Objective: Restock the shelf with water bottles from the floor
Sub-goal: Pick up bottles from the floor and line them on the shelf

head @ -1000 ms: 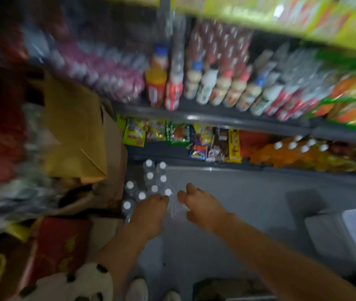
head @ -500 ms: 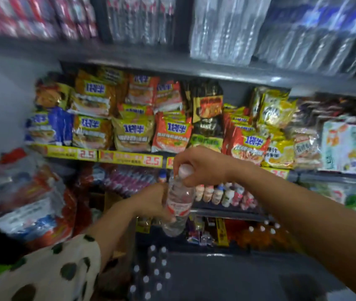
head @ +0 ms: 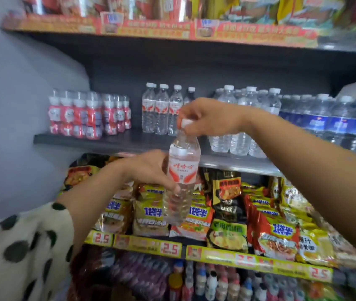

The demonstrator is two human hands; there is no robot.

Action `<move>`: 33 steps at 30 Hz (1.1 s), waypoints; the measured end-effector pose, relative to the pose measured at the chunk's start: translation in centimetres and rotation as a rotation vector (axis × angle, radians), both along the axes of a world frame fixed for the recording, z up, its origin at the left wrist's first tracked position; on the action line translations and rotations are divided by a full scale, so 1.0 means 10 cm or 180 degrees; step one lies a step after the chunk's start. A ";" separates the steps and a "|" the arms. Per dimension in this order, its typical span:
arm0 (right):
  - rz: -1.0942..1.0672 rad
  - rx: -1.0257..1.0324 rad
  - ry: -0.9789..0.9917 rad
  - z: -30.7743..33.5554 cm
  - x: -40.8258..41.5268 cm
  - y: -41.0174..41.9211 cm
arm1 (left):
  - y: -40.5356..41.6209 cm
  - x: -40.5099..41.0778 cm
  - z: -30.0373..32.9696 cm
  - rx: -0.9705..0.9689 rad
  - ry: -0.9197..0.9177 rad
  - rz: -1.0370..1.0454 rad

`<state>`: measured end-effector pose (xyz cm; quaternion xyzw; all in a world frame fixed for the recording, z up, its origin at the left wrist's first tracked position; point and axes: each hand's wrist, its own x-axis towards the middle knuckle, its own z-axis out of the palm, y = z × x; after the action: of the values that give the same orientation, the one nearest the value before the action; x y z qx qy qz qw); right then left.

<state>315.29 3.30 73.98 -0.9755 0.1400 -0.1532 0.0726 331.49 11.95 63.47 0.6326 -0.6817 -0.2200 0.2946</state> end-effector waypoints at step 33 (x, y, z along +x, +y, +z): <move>-0.1716 -0.0889 0.0701 1.19 2.15 -3.23 | -3.15 1.32 0.81 -0.0575 -0.0270 0.1465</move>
<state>336.80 -29.03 85.88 -0.9146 0.3780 -0.0782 -0.1208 344.69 -19.59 71.57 0.7509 -0.5483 -0.0585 0.3635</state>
